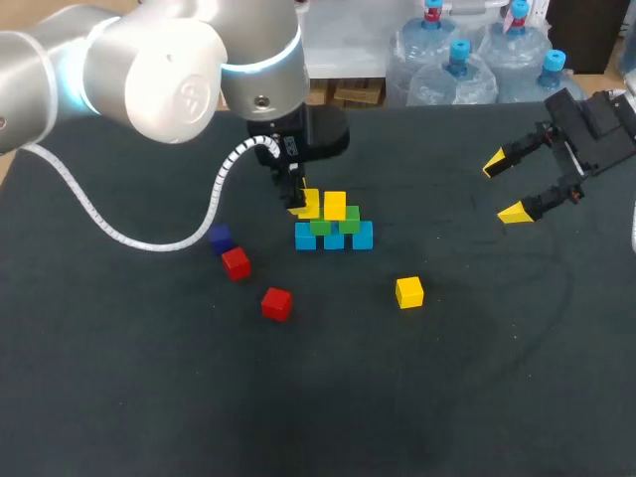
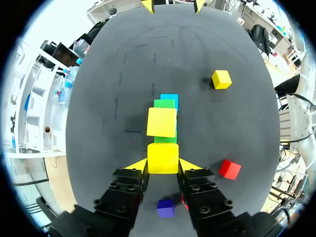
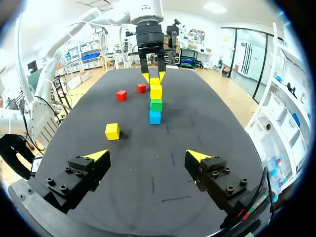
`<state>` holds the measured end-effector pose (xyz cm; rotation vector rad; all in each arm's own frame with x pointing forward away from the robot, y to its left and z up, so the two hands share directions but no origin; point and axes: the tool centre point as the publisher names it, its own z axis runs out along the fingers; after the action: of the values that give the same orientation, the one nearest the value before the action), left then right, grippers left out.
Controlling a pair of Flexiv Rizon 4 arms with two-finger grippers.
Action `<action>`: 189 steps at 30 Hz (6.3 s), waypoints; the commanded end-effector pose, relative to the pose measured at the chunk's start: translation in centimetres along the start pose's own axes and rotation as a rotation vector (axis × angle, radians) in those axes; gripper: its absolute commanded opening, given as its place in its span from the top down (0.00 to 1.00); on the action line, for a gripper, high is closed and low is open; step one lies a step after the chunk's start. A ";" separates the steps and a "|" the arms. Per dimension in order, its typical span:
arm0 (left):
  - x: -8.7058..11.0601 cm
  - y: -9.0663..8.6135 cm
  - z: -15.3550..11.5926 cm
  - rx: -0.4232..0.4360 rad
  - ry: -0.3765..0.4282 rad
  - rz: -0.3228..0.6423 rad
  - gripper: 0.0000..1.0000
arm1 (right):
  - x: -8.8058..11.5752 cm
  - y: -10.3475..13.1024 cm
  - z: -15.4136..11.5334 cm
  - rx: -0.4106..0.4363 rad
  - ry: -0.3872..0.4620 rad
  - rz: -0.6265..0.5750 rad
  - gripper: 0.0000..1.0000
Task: Place the blue cubes, place green cubes on the blue cubes, place the yellow cubes on the green cubes, then place the red cubes on the yellow cubes, and place purple cube on the red cubes.
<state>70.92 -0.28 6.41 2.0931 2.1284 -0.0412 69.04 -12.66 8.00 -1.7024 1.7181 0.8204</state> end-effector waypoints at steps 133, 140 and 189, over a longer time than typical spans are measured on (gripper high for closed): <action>1.7 0.3 -4.7 -0.074 -0.003 0.073 1.00 | 0.0 -0.1 0.1 0.000 -0.001 -0.001 0.00; 3.2 0.5 -2.9 -0.034 0.025 0.053 1.00 | 0.0 -0.1 0.1 0.000 -0.001 -0.001 0.00; 0.8 0.8 -0.2 0.019 -0.006 0.084 1.00 | 0.0 -0.1 0.1 0.000 -0.001 -0.001 0.00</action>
<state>71.39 0.67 6.60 2.1808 2.0413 -0.0544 69.04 -12.66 8.00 -1.7024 1.7181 0.8204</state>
